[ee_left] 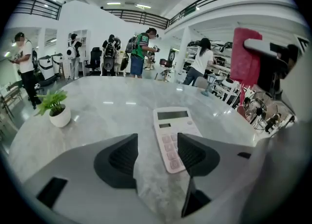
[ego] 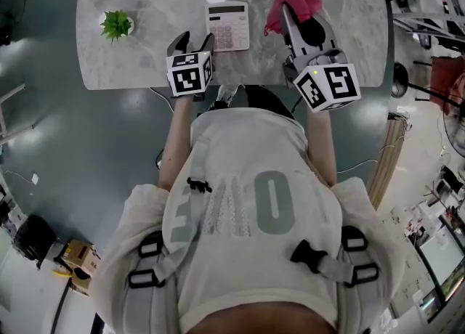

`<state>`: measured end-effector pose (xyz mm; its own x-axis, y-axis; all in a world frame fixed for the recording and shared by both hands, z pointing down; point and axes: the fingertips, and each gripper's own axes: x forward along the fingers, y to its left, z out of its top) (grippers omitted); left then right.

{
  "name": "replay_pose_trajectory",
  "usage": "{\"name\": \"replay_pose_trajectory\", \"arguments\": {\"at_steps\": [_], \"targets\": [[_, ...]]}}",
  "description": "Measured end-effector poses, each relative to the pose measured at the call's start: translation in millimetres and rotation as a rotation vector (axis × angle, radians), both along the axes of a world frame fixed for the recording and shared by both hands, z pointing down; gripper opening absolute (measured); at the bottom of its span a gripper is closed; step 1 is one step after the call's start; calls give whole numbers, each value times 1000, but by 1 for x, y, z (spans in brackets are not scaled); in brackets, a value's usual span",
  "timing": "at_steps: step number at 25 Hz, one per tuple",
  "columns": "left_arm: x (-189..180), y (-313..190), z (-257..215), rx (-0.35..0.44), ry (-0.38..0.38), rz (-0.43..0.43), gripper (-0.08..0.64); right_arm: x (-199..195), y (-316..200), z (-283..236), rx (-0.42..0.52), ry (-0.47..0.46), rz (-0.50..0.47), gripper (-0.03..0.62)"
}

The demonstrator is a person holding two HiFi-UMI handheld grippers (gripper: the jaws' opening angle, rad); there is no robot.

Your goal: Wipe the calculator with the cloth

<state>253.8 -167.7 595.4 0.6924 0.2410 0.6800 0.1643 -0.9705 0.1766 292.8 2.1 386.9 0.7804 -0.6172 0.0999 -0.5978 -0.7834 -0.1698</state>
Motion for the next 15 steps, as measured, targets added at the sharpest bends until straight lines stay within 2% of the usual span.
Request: {"name": "replay_pose_trajectory", "arguments": {"at_steps": [6, 15], "targets": [[-16, 5, 34, -16, -130, -1, 242, 0, 5, 8, -5, -20, 14, 55], [-27, 13, 48, 13, -170, 63, 191, -2, 6, 16, -11, -39, 12, 55]]}}
